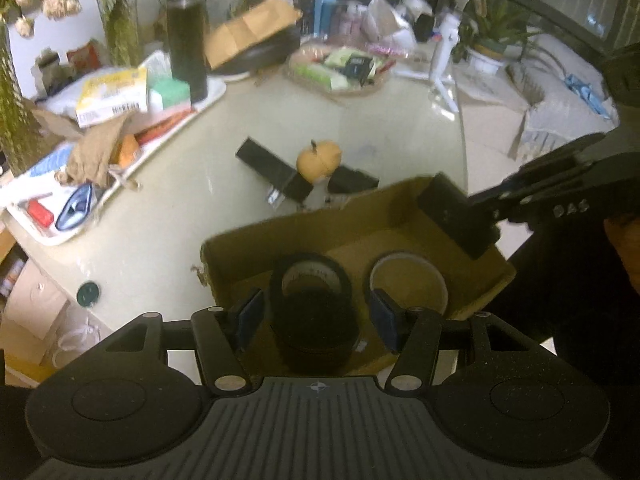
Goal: Organize rigid objects
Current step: 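Carry the container and block over the box and lower them in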
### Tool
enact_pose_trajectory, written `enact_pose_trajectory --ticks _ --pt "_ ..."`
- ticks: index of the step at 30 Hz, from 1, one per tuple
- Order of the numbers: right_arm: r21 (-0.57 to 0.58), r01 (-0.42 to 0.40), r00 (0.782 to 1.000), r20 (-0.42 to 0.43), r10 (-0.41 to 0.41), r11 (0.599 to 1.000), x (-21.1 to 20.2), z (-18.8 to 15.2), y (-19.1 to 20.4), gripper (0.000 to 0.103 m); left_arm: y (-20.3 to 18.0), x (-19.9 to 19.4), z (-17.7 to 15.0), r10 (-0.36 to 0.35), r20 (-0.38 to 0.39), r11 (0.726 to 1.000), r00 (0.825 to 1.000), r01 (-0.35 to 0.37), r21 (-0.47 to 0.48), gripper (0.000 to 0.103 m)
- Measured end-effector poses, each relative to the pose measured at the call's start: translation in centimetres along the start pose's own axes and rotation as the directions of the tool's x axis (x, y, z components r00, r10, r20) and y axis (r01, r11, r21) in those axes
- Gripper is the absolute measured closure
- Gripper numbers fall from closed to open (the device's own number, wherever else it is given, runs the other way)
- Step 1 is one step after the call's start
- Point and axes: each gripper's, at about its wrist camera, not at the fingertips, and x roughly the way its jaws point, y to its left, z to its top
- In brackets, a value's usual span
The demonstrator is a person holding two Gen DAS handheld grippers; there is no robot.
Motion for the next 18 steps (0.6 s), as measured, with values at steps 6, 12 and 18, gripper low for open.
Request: enact_pose_trajectory --ticks 6,12,18 --pt "-0.008 0.011 1.0 0.001 -0.011 1.0 0.2 0.1 0.2 0.086 -0.2 -0.4 -0.2 0.017 0.017 1.0 1.0 -0.017 -0.011 0.045" --pt "-0.078 0.049 0.998 -0.023 -0.051 0.996 1.0 1.2 0.6 0.086 0.0 -1.1 0.0 0.036 0.03 0.999 0.999 -0.035 -0.041 0.045" --pt "-0.141 0.035 0.995 -0.087 -0.048 0.989 2.6 2.4 1.2 0.086 0.1 -2.5 0.5 0.044 0.074 0.998 0.996 -0.041 -0.044 0.045"
